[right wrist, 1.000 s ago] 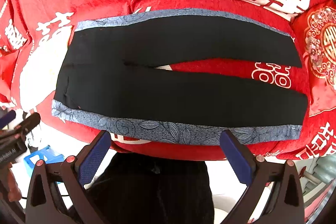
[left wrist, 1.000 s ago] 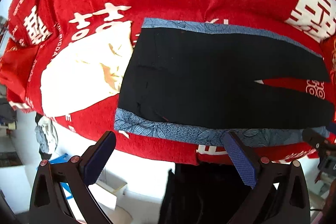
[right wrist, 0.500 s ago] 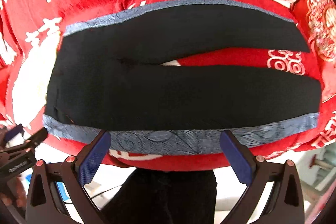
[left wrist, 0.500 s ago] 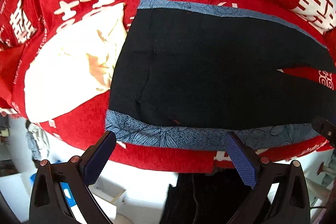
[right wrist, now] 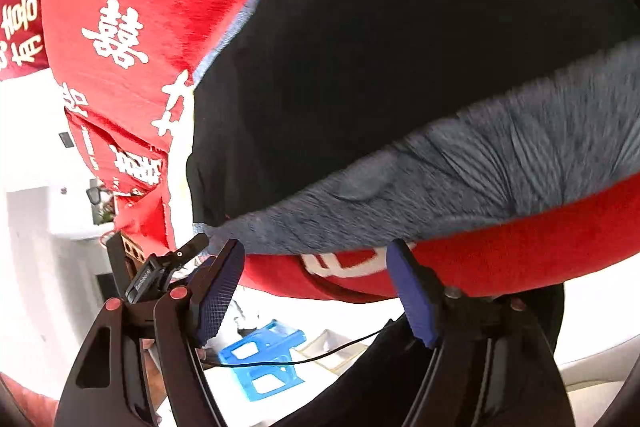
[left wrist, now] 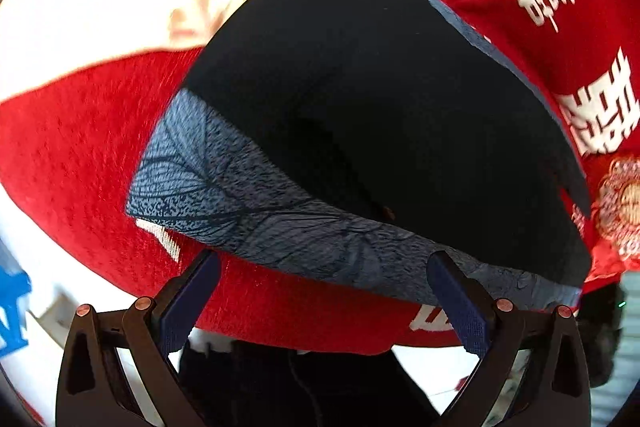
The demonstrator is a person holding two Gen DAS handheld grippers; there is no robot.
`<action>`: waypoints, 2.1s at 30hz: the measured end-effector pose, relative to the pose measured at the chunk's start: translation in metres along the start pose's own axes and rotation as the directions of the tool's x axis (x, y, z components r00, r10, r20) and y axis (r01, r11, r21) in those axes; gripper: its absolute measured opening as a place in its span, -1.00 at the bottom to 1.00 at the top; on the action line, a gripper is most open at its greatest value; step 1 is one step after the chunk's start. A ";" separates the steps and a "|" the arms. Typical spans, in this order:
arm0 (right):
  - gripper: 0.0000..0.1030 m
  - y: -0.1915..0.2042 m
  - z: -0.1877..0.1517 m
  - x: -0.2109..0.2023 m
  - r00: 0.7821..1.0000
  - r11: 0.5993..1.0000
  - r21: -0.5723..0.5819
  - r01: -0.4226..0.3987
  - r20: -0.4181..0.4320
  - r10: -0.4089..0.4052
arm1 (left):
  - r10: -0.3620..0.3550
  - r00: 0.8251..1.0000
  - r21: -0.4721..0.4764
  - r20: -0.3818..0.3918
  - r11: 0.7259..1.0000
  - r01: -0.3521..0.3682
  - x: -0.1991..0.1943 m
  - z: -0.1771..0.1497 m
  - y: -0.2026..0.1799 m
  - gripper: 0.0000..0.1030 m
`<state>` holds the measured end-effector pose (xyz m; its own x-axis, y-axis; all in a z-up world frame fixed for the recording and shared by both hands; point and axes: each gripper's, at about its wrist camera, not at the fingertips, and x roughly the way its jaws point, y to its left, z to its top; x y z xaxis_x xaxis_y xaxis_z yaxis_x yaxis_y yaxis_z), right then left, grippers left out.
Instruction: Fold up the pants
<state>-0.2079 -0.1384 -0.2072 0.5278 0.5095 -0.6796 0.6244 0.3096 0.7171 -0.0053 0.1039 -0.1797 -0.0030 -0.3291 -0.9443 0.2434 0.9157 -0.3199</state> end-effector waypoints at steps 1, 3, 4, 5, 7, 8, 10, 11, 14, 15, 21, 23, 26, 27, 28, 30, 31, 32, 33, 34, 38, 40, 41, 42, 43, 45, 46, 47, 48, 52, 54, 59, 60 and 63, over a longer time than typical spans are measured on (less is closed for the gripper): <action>0.51 -0.008 -0.001 0.006 1.000 1.000 0.010 -0.021 0.005 0.021 | -0.007 1.000 -0.005 0.000 1.000 0.007 0.003 0.000 0.003 1.00; 0.51 -0.019 0.002 0.010 0.999 0.999 0.020 -0.041 0.023 0.040 | -0.025 1.000 -0.019 -0.009 1.000 0.024 0.009 0.000 0.006 1.00; 0.51 -0.023 0.005 0.013 0.998 0.998 0.029 -0.054 0.030 0.053 | -0.037 0.999 -0.028 -0.013 0.999 0.037 0.010 0.001 0.007 1.00; 0.51 -0.025 0.005 0.017 0.997 0.996 0.037 -0.076 0.037 0.074 | -0.051 0.998 -0.040 -0.020 0.998 0.050 0.013 0.002 0.009 1.00; 0.51 -0.028 0.008 0.014 0.993 0.994 0.032 -0.109 0.046 0.107 | -0.062 0.998 -0.053 -0.025 0.997 0.061 0.017 0.004 0.011 1.00; 0.51 -0.029 0.007 0.013 0.991 0.992 0.032 -0.125 0.050 0.124 | -0.065 0.998 -0.064 -0.021 0.996 0.063 0.019 0.005 0.012 1.00; 0.51 -0.032 0.006 0.012 0.987 0.987 0.045 -0.156 0.058 0.153 | -0.061 0.998 -0.081 -0.012 0.995 0.059 0.020 0.008 0.011 1.00; 0.51 -0.034 0.007 0.014 0.982 0.981 0.059 -0.184 0.061 0.180 | -0.061 0.998 -0.089 -0.003 0.994 0.060 0.020 0.010 0.009 1.00; 0.51 -0.040 0.014 0.011 0.956 0.954 0.079 -0.288 0.077 0.282 | -0.092 0.996 -0.092 0.005 0.992 0.092 0.018 0.013 0.003 1.00; 0.51 -0.039 0.015 0.012 0.947 0.945 0.085 -0.315 0.088 0.307 | -0.095 0.995 -0.083 0.004 0.992 0.095 0.018 0.014 -0.001 1.00; 0.51 -0.049 0.015 0.022 0.924 0.917 0.133 -0.376 0.125 0.360 | -0.073 0.997 -0.079 0.012 0.994 0.074 0.022 0.024 -0.015 0.85; 0.51 -0.051 0.016 0.025 0.916 0.906 0.150 -0.396 0.136 0.378 | -0.041 0.999 -0.081 0.016 0.996 0.042 0.019 0.026 -0.012 0.53; -0.47 -0.056 0.018 0.028 0.922 0.896 0.224 -0.383 0.145 0.358 | -0.022 1.000 -0.075 0.014 0.997 0.023 0.016 0.027 -0.011 -0.19; -0.75 -0.060 0.018 0.027 0.931 0.896 0.256 -0.362 0.144 0.335 | -0.025 1.000 -0.073 0.012 0.997 0.026 0.015 0.028 -0.009 -0.35; -0.88 -0.063 0.018 0.027 0.947 0.902 0.292 -0.320 0.139 0.291 | -0.046 0.999 -0.075 0.005 0.996 0.046 0.013 0.030 -0.007 -0.53; -0.88 -0.053 0.018 0.023 0.961 0.921 0.278 -0.274 0.128 0.247 | -0.062 0.998 -0.071 0.005 0.996 0.062 0.004 0.033 -0.008 -0.54; -0.88 -0.044 0.020 0.019 0.965 0.933 0.254 -0.256 0.126 0.231 | -0.062 0.998 -0.059 0.010 0.996 0.062 -0.001 0.033 -0.010 -0.54; -0.88 -0.029 0.022 0.010 0.968 0.947 0.211 -0.241 0.127 0.218 | -0.062 0.998 -0.029 0.024 0.998 0.062 -0.011 0.035 -0.017 -0.54; -0.88 -0.019 0.025 0.004 0.968 0.954 0.185 -0.235 0.128 0.214 | -0.063 0.997 -0.013 0.036 0.998 0.063 -0.018 0.037 -0.022 -0.54; -0.88 -0.007 0.029 -0.004 0.970 0.963 0.151 -0.225 0.127 0.207 | -0.067 0.997 -0.002 0.046 0.998 0.067 -0.025 0.040 -0.027 -0.54; -0.88 0.045 0.059 -0.039 0.975 0.982 0.012 -0.188 0.121 0.185 | -0.087 0.991 0.026 0.103 0.996 0.085 -0.054 0.066 -0.052 -0.54; -0.88 0.068 0.081 -0.048 0.978 0.984 -0.039 -0.173 0.115 0.176 | -0.088 0.987 0.043 0.138 0.996 0.083 -0.062 0.091 -0.074 -0.54; -0.88 0.076 0.091 -0.051 0.979 0.984 -0.061 -0.167 0.110 0.173 | -0.085 0.985 0.049 0.151 0.996 0.078 -0.065 0.101 -0.079 -0.54; -0.88 0.086 0.105 -0.052 0.980 0.984 -0.081 -0.161 0.102 0.169 | -0.081 0.983 0.052 0.167 0.996 0.073 -0.068 0.112 -0.083 -0.54; -0.88 0.095 0.119 -0.052 0.982 0.982 -0.101 -0.157 0.092 0.166 | -0.080 0.980 0.055 0.180 0.996 0.072 -0.069 0.118 -0.085 -0.54; -0.88 0.108 0.152 -0.049 0.987 0.981 -0.144 -0.131 0.070 0.142 | -0.076 0.975 0.062 0.210 0.996 0.064 -0.065 0.149 -0.099 -0.54; -0.87 0.108 0.172 -0.048 0.991 0.981 -0.158 -0.113 0.060 0.123 | -0.073 0.972 0.066 0.222 0.996 0.060 -0.062 0.160 -0.104 -0.54; -0.87 0.113 0.197 -0.042 0.993 0.981 -0.171 -0.094 0.049 0.104 | -0.063 0.970 0.073 0.234 0.996 0.047 -0.053 0.179 -0.111 -0.54; -0.86 0.117 0.215 -0.036 0.995 0.981 -0.180 -0.077 0.045 0.086 | -0.050 0.970 0.073 0.239 0.997 0.033 -0.045 0.191 -0.115 -0.54; -0.84 0.123 0.282 -0.005 1.000 0.980 -0.199 -0.011 0.020 0.015 | 0.046 0.967 0.072 0.252 0.995 -0.066 0.000 0.241 -0.130 -0.54; -0.83 0.120 0.309 0.015 1.000 0.978 -0.205 0.024 -0.005 -0.025 | 0.113 0.961 0.064 0.252 0.989 -0.134 0.031 0.261 -0.132 -0.54; -0.79 0.100 0.349 0.057 0.992 0.972 -0.213 0.104 -0.054 -0.118 | 0.217 0.949 0.000 0.230 0.975 -0.223 0.073 0.280 -0.131 -0.33; -0.79 0.099 0.353 0.061 0.991 0.971 -0.217 0.104 -0.065 -0.121 | 0.230 0.946 -0.007 0.229 0.972 -0.235 0.072 0.281 -0.132 -0.33; -0.45 0.108 0.355 0.058 0.987 0.966 -0.240 0.100 -0.100 -0.128 | 0.268 0.925 -0.009 0.271 0.961 -0.276 0.049 0.277 -0.139 0.22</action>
<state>0.0946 -0.3605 -0.2235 0.3834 0.5438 -0.7465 0.5179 0.5426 0.6613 0.2294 -0.1034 -0.1601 0.3250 -0.1211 -0.9379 0.2259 0.9730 -0.0474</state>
